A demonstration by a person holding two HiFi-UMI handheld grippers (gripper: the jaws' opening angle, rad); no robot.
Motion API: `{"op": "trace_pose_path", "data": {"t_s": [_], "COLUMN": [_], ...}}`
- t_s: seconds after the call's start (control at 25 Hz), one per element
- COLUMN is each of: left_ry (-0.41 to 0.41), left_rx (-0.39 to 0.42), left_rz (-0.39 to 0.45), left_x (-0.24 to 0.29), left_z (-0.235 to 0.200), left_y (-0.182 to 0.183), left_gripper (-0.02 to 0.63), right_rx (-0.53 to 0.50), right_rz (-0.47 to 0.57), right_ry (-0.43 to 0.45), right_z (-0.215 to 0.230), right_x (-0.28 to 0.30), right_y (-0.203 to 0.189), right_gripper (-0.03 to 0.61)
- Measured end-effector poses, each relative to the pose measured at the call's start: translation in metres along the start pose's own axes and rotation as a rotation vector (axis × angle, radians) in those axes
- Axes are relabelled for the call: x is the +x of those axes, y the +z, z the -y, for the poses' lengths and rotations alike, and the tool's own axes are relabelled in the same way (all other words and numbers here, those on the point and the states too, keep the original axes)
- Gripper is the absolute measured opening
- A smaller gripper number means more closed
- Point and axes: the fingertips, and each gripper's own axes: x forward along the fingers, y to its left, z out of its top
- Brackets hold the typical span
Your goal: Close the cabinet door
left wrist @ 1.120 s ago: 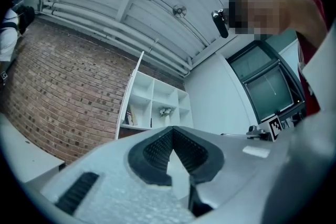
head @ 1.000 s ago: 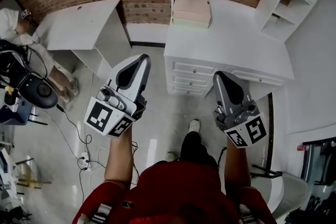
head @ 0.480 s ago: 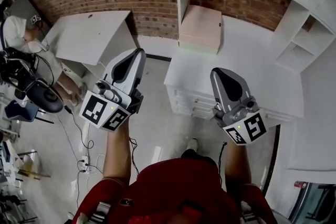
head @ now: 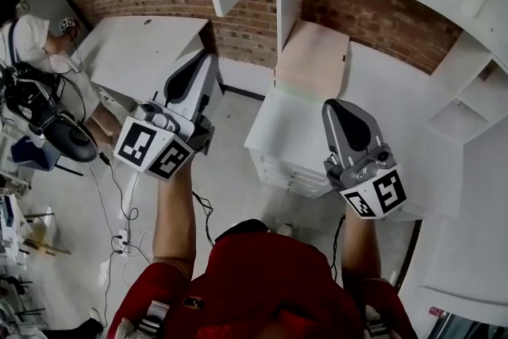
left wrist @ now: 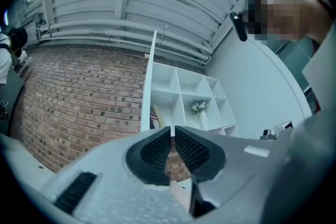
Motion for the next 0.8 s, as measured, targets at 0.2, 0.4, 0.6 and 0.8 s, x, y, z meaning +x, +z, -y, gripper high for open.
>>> {"op": "trace_pose_path", "data": {"t_s": [0.2, 0.4, 0.6, 0.8], "left_ry": [-0.034, -0.106, -0.189, -0.29], "left_rx": [-0.011, -0.039, -0.077, -0.088], "left_rz": [0.027, 0.037, 0.056, 0.063], "left_x": [0.021, 0.044, 0.063, 0.071], "left_z": [-0.033, -0.056, -0.07, -0.072], "left_y": [0.007, 0.006, 0.002, -0.003], "left_gripper": [0.091, 0.162, 0.171, 0.167], "right_rx": [-0.018, -0.054, -0.072, -0.097], "right_rz": [-0.018, -0.053, -0.074, -0.101], "right_ry": [-0.023, -0.056, -0.103, -0.139], "right_z": [0.012, 0.019, 0.029, 0.027], "right_x": [0.014, 0.028, 0.043, 0.052], "right_y": [-0.01, -0.017, -0.028, -0.043], "right_gripper": [0.012, 0.013, 0.014, 0.014]}}
